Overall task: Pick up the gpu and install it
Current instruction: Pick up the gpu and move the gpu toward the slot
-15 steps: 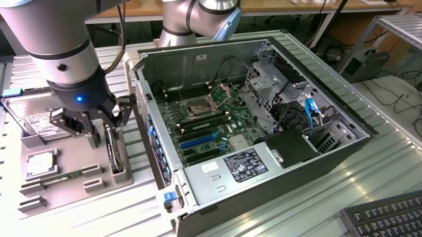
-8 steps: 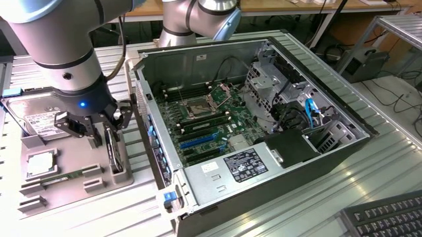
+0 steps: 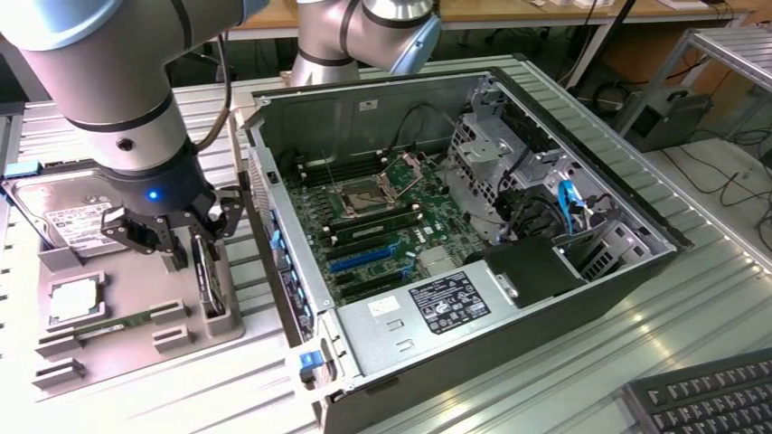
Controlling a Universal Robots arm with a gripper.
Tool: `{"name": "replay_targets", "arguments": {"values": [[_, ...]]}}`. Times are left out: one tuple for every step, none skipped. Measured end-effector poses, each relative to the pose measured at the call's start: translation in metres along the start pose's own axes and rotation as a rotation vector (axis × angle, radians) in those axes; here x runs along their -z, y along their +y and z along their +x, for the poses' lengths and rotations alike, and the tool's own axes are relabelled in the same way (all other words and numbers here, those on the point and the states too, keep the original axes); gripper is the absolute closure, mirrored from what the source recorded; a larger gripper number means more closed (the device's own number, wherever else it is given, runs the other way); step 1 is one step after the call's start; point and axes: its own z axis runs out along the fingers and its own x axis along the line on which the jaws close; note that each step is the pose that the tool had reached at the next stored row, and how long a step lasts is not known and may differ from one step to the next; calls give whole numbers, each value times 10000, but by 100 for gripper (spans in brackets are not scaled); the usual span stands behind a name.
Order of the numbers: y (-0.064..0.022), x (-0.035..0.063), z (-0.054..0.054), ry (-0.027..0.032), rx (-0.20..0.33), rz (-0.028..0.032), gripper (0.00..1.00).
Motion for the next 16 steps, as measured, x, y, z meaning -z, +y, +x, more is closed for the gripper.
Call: {"name": "replay_targets", "arguments": {"values": [[-1, -1, -1, -1, 0, -1, 58], [-2, -1, -3, -1, 0, -1, 58], [-5, -1, -6, -1, 1, -1, 58], [-8, -2, -8, -2, 1, -1, 58], [-14, -2, -10, -2, 0, -2, 58], [-21, -2, -11, -1, 0, -2, 58], [-25, -1, -11, -1, 0, -1, 58], [-27, -1, -11, -1, 0, 0, 58], [-29, -1, -12, -1, -1, -5, 58], [-29, -1, -12, 1, -2, -14, 58], [-30, -1, -12, 2, -2, -28, 58], [-30, -1, -12, 3, -4, -45, 58], [-30, -1, -12, 6, -7, -87, 58], [-37, -1, -13, 11, -8, -124, 66], [-52, -1, -15, 15, -8, -163, 73], [-57, -2, -50, 115, 353, -184, 73]]}}
